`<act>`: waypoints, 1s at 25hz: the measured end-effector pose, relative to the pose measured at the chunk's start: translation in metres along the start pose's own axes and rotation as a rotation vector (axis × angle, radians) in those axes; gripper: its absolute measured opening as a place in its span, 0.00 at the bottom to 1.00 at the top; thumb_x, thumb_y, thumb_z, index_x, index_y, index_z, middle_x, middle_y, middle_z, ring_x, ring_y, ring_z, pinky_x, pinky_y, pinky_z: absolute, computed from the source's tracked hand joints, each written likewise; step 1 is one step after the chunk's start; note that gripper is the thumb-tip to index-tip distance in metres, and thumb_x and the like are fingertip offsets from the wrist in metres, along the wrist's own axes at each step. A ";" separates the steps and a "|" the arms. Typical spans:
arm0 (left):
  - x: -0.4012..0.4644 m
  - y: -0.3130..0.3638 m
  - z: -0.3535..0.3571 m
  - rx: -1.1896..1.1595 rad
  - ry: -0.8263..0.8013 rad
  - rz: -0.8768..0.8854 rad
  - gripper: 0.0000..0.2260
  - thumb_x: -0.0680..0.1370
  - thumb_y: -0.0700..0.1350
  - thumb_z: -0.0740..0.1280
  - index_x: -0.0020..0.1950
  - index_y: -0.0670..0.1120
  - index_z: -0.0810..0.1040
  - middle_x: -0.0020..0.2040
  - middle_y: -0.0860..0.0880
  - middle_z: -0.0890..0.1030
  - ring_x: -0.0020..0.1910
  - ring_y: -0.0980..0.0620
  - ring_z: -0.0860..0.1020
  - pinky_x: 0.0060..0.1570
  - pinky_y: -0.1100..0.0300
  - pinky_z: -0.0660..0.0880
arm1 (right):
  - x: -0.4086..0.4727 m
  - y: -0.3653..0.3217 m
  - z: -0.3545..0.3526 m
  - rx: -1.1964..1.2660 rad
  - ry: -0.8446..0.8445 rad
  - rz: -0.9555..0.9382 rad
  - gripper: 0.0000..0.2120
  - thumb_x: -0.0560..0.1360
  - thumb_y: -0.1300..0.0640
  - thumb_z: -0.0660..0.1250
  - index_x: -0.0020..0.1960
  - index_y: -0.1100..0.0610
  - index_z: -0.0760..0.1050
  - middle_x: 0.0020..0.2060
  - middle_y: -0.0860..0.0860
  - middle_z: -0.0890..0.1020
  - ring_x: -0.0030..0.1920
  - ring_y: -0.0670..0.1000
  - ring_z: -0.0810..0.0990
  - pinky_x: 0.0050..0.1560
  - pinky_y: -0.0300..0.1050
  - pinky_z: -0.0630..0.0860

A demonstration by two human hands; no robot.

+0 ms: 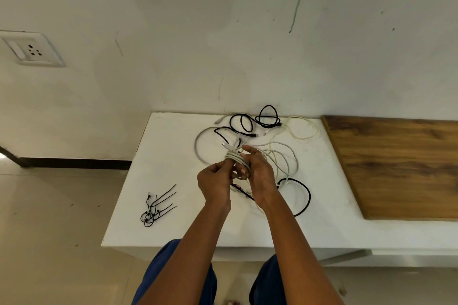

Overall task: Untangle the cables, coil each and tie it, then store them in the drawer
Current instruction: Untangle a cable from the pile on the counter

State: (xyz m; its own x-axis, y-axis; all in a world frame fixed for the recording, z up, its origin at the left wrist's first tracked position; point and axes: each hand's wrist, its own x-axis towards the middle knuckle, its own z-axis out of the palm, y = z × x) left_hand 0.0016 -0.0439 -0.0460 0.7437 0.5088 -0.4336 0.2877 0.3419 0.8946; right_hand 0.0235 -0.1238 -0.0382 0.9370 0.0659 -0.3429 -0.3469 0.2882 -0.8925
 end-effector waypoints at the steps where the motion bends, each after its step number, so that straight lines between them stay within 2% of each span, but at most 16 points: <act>1: 0.000 0.000 -0.001 -0.014 -0.012 -0.005 0.10 0.71 0.39 0.71 0.29 0.42 0.80 0.21 0.51 0.75 0.22 0.57 0.70 0.29 0.64 0.71 | 0.000 0.000 0.000 -0.014 -0.017 0.014 0.11 0.78 0.62 0.56 0.56 0.57 0.73 0.23 0.48 0.74 0.25 0.45 0.70 0.33 0.41 0.67; 6: 0.002 0.002 -0.004 -0.026 -0.079 0.012 0.12 0.72 0.38 0.71 0.28 0.43 0.79 0.20 0.52 0.74 0.21 0.59 0.70 0.34 0.63 0.72 | 0.001 -0.003 -0.003 -0.025 -0.121 0.058 0.13 0.78 0.63 0.54 0.51 0.60 0.77 0.23 0.50 0.72 0.26 0.47 0.69 0.33 0.42 0.65; 9: 0.001 0.002 -0.006 0.008 -0.118 0.068 0.12 0.72 0.39 0.71 0.28 0.45 0.79 0.20 0.53 0.74 0.21 0.60 0.70 0.30 0.67 0.71 | 0.002 -0.003 -0.006 -0.008 -0.113 0.042 0.12 0.78 0.63 0.53 0.54 0.64 0.74 0.22 0.50 0.71 0.26 0.47 0.69 0.33 0.41 0.67; 12: 0.000 0.003 -0.006 0.076 -0.159 0.133 0.10 0.73 0.41 0.71 0.31 0.46 0.81 0.21 0.54 0.76 0.21 0.61 0.72 0.27 0.71 0.70 | 0.002 -0.002 -0.007 -0.009 -0.101 0.012 0.10 0.79 0.62 0.53 0.51 0.62 0.73 0.21 0.47 0.73 0.24 0.44 0.71 0.32 0.39 0.69; 16: 0.000 0.003 -0.006 0.127 -0.212 0.165 0.09 0.75 0.41 0.69 0.34 0.47 0.82 0.25 0.52 0.80 0.25 0.61 0.75 0.29 0.72 0.71 | 0.003 -0.004 -0.009 0.071 -0.083 -0.014 0.07 0.79 0.62 0.56 0.48 0.61 0.73 0.22 0.46 0.75 0.25 0.43 0.74 0.29 0.37 0.72; 20: -0.002 0.004 -0.007 0.020 -0.288 0.097 0.03 0.73 0.39 0.71 0.41 0.44 0.84 0.35 0.45 0.85 0.37 0.52 0.84 0.42 0.65 0.79 | 0.004 -0.003 -0.011 0.095 0.044 -0.053 0.05 0.78 0.60 0.61 0.45 0.57 0.75 0.25 0.46 0.78 0.27 0.43 0.75 0.29 0.34 0.73; 25: -0.006 0.008 -0.009 -0.055 -0.292 0.102 0.04 0.69 0.36 0.73 0.42 0.43 0.85 0.38 0.43 0.85 0.40 0.48 0.84 0.42 0.64 0.79 | 0.005 -0.002 -0.008 0.116 0.128 -0.054 0.05 0.78 0.59 0.63 0.45 0.54 0.76 0.27 0.47 0.77 0.28 0.43 0.73 0.29 0.33 0.73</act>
State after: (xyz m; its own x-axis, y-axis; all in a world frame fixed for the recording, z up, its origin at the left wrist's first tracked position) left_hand -0.0058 -0.0373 -0.0377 0.9112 0.2972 -0.2854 0.1753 0.3473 0.9212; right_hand 0.0290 -0.1320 -0.0404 0.9390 -0.0726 -0.3362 -0.2821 0.3966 -0.8736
